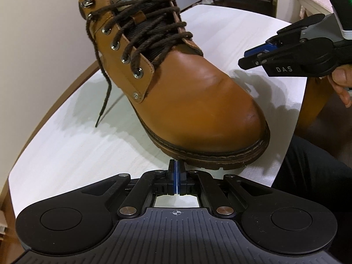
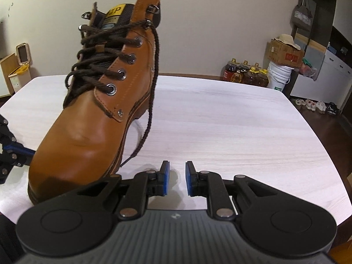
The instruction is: Lace up shoes with both hands
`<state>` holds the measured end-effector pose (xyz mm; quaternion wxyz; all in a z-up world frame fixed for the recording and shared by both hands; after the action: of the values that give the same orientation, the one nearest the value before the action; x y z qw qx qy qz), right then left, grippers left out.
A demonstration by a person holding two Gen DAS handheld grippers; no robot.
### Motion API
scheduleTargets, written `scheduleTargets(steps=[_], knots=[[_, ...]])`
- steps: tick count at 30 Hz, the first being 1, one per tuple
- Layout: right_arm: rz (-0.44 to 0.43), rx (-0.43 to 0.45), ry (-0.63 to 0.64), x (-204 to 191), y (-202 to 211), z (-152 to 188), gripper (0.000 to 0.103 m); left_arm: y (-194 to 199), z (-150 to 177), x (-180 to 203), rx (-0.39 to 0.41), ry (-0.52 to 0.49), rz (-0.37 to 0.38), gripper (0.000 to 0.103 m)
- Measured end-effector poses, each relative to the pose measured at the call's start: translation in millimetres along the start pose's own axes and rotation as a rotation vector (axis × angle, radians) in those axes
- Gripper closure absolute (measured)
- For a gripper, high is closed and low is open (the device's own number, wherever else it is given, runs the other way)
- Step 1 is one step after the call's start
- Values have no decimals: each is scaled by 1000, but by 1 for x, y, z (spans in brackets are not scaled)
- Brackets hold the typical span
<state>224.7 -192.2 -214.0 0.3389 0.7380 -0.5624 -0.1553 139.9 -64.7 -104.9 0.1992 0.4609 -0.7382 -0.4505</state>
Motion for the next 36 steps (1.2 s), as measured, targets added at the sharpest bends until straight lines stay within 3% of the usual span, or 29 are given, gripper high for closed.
scheduleTargets(steps=[14, 16, 32, 36], knots=[[6, 1, -2, 9, -6, 0, 85, 4, 3, 6, 19, -1, 41, 101], [13, -1, 4, 6, -3, 2, 85, 6, 6, 2, 33, 12, 50, 95], [42, -32, 43, 6, -11, 1, 85, 28, -9, -43, 134, 97, 30, 95], [9, 18, 26, 15, -4, -7, 85, 28, -8, -57, 144, 109, 17, 95]])
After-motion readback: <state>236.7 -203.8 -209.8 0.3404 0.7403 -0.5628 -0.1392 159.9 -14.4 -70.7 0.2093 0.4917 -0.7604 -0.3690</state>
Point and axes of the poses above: each gripper's, at about its wrist camera, not at the fingertips, and y roughly against the way its jaws point, x to its right, z to its underside, the point moved 6 cm from there along -y, roughly the way its jaws point, and after that the axes turned 7 degrees about y, right-handed, at the moved point
